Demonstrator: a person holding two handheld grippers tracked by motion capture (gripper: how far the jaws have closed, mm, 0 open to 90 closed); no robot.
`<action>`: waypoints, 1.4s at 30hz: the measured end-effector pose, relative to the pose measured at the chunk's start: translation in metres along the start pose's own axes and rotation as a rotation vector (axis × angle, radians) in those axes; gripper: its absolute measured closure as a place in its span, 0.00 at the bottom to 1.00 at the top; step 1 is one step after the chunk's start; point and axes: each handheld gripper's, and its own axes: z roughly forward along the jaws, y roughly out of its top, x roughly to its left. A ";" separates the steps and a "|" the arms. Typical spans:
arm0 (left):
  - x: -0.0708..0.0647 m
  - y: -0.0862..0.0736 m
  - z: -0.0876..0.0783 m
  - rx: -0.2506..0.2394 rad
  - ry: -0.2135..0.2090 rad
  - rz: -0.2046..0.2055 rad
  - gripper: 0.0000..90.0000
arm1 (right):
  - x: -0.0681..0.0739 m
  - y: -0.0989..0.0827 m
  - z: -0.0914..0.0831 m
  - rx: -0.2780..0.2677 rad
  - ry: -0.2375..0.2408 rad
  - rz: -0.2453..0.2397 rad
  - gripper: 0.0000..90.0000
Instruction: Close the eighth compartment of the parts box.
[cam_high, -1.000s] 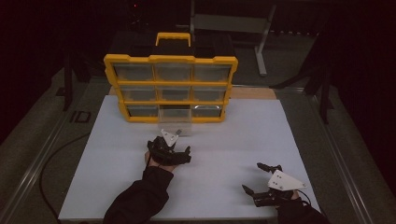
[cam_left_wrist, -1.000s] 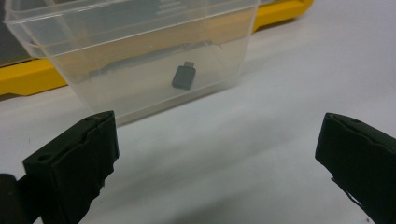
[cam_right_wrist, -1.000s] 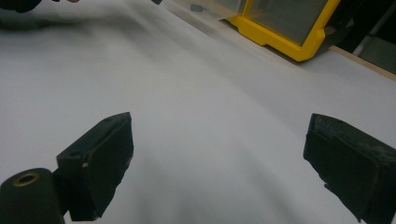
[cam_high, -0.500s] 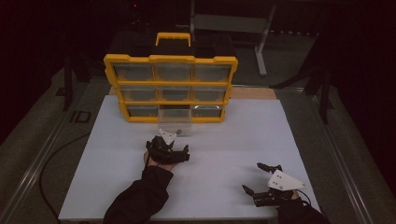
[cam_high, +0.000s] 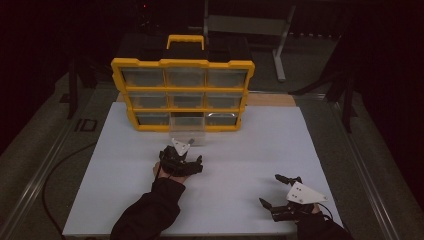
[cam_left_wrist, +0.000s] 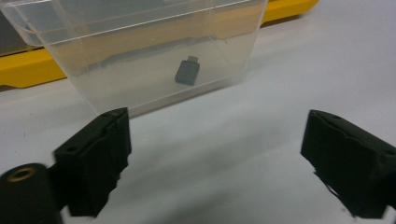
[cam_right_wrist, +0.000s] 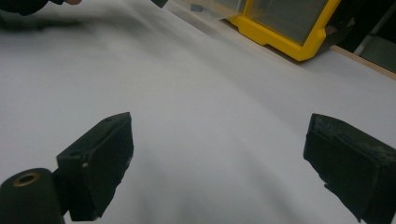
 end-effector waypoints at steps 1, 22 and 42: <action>0.000 0.000 0.000 -0.001 0.008 0.002 0.12 | 0.000 0.000 0.000 0.001 0.000 -0.002 0.09; -0.001 -0.001 -0.004 -0.036 0.073 0.013 0.72 | 0.000 0.000 0.000 0.001 -0.002 -0.007 0.09; 0.003 0.002 0.000 -0.029 0.045 0.075 0.99 | 0.000 0.000 0.000 0.002 -0.002 -0.007 0.09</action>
